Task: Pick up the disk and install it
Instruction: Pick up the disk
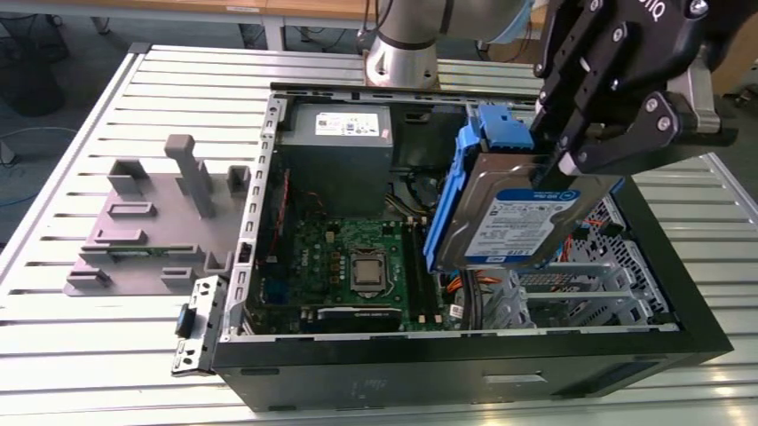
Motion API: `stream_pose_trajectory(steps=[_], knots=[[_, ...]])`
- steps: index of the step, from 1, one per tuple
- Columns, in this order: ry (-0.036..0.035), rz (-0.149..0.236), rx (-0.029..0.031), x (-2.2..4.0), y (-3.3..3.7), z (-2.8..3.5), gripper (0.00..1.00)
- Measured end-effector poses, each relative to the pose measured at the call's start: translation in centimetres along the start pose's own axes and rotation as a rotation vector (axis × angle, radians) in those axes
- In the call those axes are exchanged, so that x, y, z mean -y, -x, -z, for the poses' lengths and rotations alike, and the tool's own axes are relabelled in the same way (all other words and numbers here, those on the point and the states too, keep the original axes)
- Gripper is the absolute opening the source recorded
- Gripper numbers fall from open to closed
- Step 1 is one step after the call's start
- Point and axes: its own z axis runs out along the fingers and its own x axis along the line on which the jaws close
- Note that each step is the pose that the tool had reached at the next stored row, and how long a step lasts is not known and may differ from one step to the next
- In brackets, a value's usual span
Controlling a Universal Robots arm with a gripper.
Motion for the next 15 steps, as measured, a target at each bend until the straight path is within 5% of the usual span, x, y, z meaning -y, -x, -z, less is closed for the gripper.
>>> stream_pose_trajectory(steps=[5, 15], knots=[[0.0010, 0.000, 0.0003, 0.78, -0.51, -0.06, 0.35], [0.0096, -0.001, 0.0000, 5.00, -0.51, -0.15, 0.35]])
